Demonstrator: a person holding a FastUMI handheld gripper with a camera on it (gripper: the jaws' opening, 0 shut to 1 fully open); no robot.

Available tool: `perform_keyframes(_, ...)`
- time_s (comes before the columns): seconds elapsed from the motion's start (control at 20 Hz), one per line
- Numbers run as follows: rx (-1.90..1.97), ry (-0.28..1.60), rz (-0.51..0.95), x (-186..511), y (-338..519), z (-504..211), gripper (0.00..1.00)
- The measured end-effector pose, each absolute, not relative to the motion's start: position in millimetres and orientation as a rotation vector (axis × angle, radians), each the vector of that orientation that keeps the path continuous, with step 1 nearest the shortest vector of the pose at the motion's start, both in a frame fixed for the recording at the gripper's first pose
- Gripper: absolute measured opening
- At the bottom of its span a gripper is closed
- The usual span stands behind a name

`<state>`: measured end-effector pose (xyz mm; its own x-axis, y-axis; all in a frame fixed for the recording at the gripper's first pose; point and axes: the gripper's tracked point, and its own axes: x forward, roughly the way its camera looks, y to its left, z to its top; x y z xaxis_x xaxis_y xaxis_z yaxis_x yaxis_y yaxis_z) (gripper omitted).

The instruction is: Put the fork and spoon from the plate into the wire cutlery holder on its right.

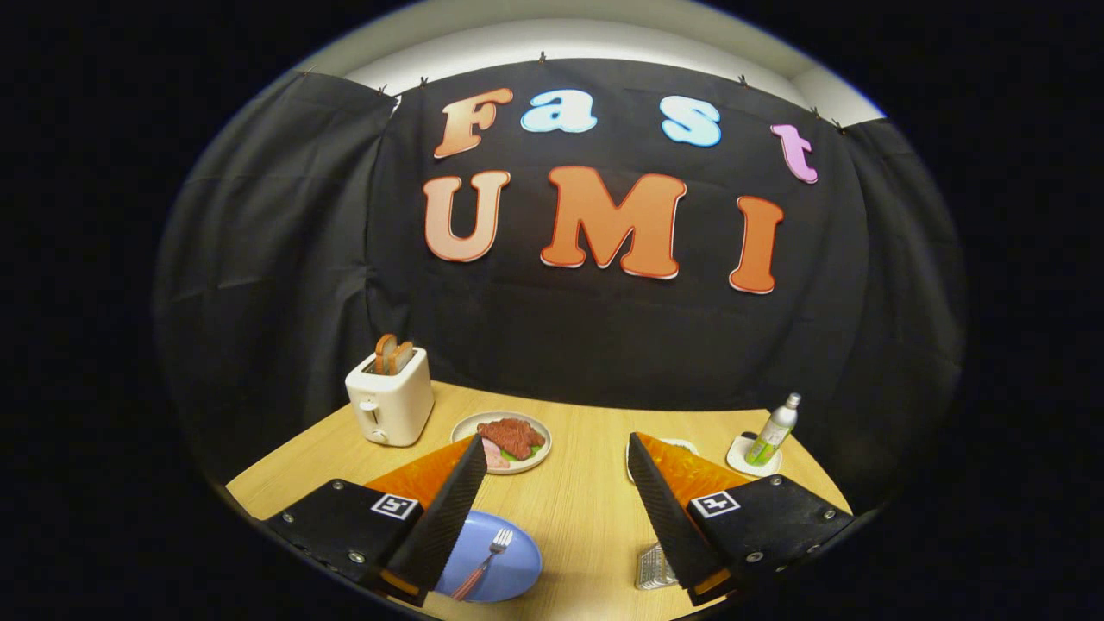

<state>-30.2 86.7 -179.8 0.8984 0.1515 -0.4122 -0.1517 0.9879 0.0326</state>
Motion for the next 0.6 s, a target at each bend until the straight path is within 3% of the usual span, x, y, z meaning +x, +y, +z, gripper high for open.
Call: perform_keyframes(0.6,0.053,1.029,0.237,-114,153,-370,0.95)
